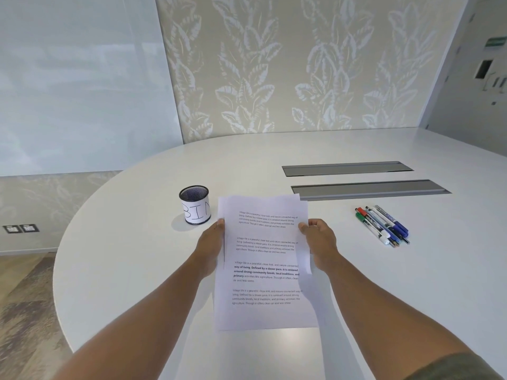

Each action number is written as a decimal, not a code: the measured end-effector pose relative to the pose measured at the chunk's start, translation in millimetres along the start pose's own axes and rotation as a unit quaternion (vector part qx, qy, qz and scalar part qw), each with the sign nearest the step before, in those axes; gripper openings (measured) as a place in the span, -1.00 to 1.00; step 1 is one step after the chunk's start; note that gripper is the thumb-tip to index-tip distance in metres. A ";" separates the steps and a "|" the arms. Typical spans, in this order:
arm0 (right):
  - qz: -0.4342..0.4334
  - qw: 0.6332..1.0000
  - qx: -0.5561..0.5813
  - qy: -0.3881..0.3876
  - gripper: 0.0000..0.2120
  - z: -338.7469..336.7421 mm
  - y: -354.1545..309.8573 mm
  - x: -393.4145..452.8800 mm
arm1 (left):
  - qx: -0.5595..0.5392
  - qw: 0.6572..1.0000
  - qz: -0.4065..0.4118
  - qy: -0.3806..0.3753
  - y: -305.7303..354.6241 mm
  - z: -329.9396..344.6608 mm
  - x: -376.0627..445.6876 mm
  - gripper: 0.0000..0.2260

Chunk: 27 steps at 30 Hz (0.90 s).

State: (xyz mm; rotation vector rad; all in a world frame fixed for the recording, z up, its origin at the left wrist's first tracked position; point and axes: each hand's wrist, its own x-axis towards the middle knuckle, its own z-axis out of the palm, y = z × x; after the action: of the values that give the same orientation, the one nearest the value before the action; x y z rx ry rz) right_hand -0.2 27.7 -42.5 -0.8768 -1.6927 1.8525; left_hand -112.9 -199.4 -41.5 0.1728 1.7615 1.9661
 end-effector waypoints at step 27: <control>-0.174 0.984 -0.033 -0.002 -0.89 32.4 -72.5 -4.8 | 0.033 0.959 0.278 0.033 84.2 32.2 6.2 -0.90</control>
State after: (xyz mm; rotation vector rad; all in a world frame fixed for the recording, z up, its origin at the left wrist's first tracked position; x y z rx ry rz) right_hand -25.8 10.9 30.9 -0.5578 -1.7872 1.5718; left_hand -128.1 -171.6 43.2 0.7019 1.9761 2.3079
